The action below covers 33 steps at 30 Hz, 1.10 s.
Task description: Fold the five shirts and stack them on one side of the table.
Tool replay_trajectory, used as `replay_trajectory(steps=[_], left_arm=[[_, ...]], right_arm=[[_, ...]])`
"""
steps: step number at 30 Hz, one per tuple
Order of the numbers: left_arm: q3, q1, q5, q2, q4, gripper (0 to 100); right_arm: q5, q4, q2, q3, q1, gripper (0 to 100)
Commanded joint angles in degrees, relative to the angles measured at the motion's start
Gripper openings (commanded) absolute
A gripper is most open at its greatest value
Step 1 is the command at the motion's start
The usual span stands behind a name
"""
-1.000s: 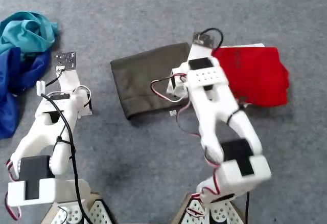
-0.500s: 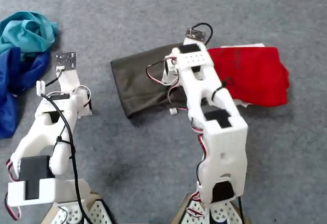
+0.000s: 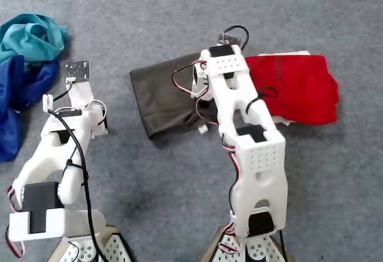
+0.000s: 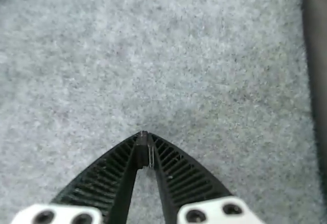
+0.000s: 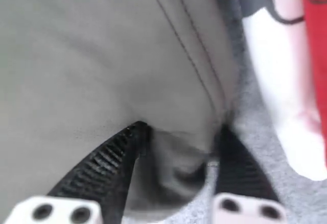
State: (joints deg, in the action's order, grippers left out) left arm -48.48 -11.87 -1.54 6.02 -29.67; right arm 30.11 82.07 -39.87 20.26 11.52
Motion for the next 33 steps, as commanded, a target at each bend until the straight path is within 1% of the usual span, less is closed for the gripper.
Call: replay_trajectory(steps=[1,7,8,20,26,30,33], left_arm=[[2.68,-0.48,0.26,0.26,-0.26,3],[2.77,-0.48,0.26,0.26,-0.26,3],[2.86,-0.48,0.26,0.18,-0.26,3],[2.95,-0.40,0.26,0.09,-0.26,3],[2.95,-0.40,0.26,0.09,-0.26,3],[2.86,-0.40,0.26,0.09,-0.26,3],[2.77,-0.48,0.18,0.09,-0.26,3]], right_arm=[[-0.79,0.00,0.13,1.36,-1.67,4.4],[-1.76,1.14,0.22,3.91,-4.92,3.8],[-3.16,1.67,0.22,5.41,-4.92,1.5],[-18.37,14.59,-0.04,31.34,-5.10,1.3],[-21.54,18.64,-0.04,38.64,-5.45,1.3],[-25.93,18.73,0.13,41.10,-8.26,1.4],[-29.98,18.73,0.22,42.59,-11.96,1.4]])
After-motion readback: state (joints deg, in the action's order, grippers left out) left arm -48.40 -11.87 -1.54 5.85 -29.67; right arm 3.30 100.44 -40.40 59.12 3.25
